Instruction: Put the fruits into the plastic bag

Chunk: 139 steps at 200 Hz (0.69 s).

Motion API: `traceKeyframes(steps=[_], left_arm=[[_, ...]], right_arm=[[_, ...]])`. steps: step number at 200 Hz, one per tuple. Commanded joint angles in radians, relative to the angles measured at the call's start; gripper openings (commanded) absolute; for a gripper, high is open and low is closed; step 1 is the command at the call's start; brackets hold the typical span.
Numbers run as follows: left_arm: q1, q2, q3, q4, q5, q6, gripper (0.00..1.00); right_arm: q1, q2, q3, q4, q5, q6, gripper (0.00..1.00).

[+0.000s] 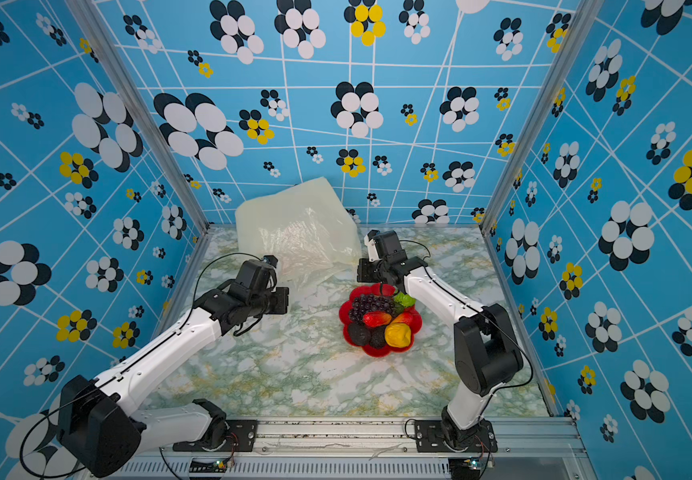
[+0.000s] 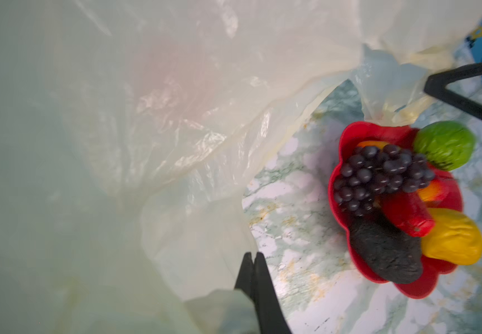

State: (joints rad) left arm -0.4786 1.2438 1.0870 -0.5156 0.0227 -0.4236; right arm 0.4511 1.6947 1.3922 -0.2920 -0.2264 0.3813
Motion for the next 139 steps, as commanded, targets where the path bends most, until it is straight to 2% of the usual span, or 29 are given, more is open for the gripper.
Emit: traceKeyframes(steps=[1,92,97,107,114,123,139], left_arm=[[0.016,-0.001,0.084,-0.002,0.076,-0.032,0.0],[0.02,0.088,0.15,-0.044,0.206,-0.071,0.0],[0.02,0.089,0.151,-0.043,0.209,-0.077,0.0],[0.021,0.093,0.154,-0.038,0.22,-0.086,0.0],[0.02,0.096,0.154,-0.033,0.231,-0.094,0.0],[0.02,0.104,0.156,-0.025,0.244,-0.103,0.0],[0.02,0.12,0.157,-0.014,0.261,-0.118,0.0]], right_arm=[[-0.001,-0.05,0.107,-0.015,-0.015,-0.024,0.0],[-0.082,0.001,0.16,-0.046,-0.039,-0.021,0.0],[-0.092,0.006,0.169,-0.053,-0.04,-0.02,0.06],[-0.106,0.015,0.194,-0.08,-0.042,-0.021,0.31],[-0.117,0.019,0.2,-0.106,-0.034,-0.02,0.44],[-0.125,0.019,0.253,-0.16,-0.001,-0.019,0.55],[-0.13,-0.008,0.274,-0.244,0.086,-0.021,0.66]])
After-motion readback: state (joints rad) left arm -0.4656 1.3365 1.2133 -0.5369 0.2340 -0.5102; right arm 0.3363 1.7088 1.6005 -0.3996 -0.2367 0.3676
